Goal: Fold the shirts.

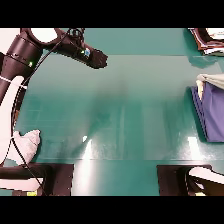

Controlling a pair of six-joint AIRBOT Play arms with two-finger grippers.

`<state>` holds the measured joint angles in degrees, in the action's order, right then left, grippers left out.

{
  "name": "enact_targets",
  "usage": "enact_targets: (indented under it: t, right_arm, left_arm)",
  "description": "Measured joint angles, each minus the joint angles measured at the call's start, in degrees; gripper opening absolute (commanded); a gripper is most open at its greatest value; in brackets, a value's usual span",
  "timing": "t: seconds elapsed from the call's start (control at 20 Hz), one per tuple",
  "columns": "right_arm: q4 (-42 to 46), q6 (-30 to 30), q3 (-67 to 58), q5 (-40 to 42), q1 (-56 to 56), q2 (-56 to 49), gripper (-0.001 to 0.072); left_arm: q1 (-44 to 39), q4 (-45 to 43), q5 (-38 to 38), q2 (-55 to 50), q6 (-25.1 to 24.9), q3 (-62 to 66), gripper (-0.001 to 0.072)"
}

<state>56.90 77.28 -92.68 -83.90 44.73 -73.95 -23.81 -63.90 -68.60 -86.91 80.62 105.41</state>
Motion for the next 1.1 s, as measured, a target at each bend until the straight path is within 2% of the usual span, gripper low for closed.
enact_targets:
  t: [0.1, 0.2, 0.25, 0.45, 0.6, 0.9, 1.0, 1.1]
  right_arm:
    - [4.28, 0.00, 6.38, -0.66, 2.14, 3.93, 0.0349]
    - [8.26, 0.00, 12.31, -1.03, 4.48, 7.02, 0.0526]
    - [10.01, 0.00, 14.78, -1.27, 5.68, 8.17, 0.0592]
    - [11.93, 0.04, 21.03, -0.94, 9.55, 11.41, 0.0599]
    - [8.41, 0.04, 22.58, 0.92, 8.83, 13.03, 0.0598]
    - [-0.13, 0.07, 23.41, 2.82, -8.20, 13.97, 0.0593]
    - [-1.14, 0.07, 23.45, 3.89, -16.48, 14.08, 0.0472]
    - [-1.57, 0.04, 23.50, 5.35, -24.41, 14.08, 0.0238]
  left_arm:
    - [0.00, 0.00, -0.44, 0.00, 0.00, 0.00, 0.0029]
    - [0.00, 0.00, -1.01, 0.00, 0.00, 0.00, 0.0029]
    - [0.00, 0.00, -1.31, 0.00, 0.00, 0.00, 0.0029]
    - [0.00, -0.02, -2.14, 0.00, -0.04, 0.00, 0.0029]
    - [0.00, -0.02, -2.45, 0.00, -0.07, 0.00, 0.0029]
    - [0.00, 0.00, -2.43, 0.00, -0.07, 0.00, 0.0029]
    - [0.00, 0.00, -2.32, 0.00, -0.07, 0.00, 0.0029]
    - [0.00, 0.02, -1.73, 0.00, -0.07, 0.00, 0.0029]
